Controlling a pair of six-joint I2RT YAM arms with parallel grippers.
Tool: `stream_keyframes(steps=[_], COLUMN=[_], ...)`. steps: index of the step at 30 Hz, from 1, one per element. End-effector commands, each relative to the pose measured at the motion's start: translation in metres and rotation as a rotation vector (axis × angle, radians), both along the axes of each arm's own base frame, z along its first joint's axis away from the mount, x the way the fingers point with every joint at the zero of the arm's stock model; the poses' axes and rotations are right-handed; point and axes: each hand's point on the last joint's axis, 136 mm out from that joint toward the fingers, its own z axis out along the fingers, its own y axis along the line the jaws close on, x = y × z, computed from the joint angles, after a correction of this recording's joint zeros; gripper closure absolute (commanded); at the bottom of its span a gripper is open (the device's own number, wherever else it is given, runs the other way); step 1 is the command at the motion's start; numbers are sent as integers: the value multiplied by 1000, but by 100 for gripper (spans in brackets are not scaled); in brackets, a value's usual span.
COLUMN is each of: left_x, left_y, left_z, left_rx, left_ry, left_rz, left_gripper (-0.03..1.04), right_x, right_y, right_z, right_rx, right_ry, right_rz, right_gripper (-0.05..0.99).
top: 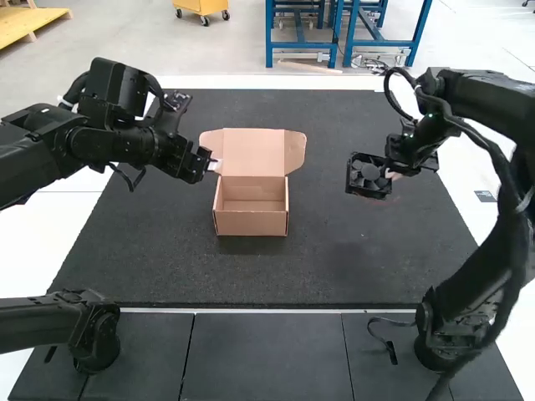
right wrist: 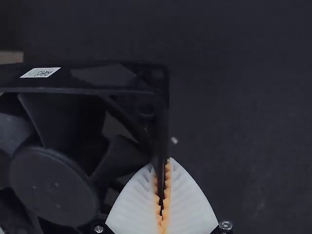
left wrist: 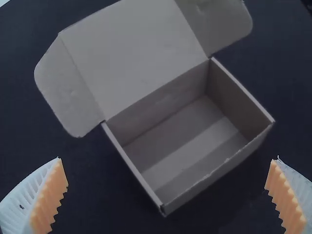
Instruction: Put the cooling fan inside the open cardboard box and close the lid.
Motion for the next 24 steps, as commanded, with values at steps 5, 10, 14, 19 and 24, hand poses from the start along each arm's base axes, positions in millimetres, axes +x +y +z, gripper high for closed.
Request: stream_keyframes(steps=[5,10,14,19,24], left_x=[-4,-6,-8,-9,-11], left_y=[3,4,5,6,6], left_z=[5,2,-1,-1,1], left_rx=[-7,-7,-7,-10,-19], left_ry=[-37,-35,-35,-40,-47], left_rz=[3,4,4,4,8], left_gripper=[5,5,5,5,5], right_x=[-29,-40,-48,-58,-61], right_y=[38,55,76,105,133], right_z=[41,66,76,81,74], right_rx=[72,96,114,127,120], right_ry=[-49,-92,-97,-97,-71], right_rz=[42,71,117,176,222], right_gripper=[95,95,95,95,95])
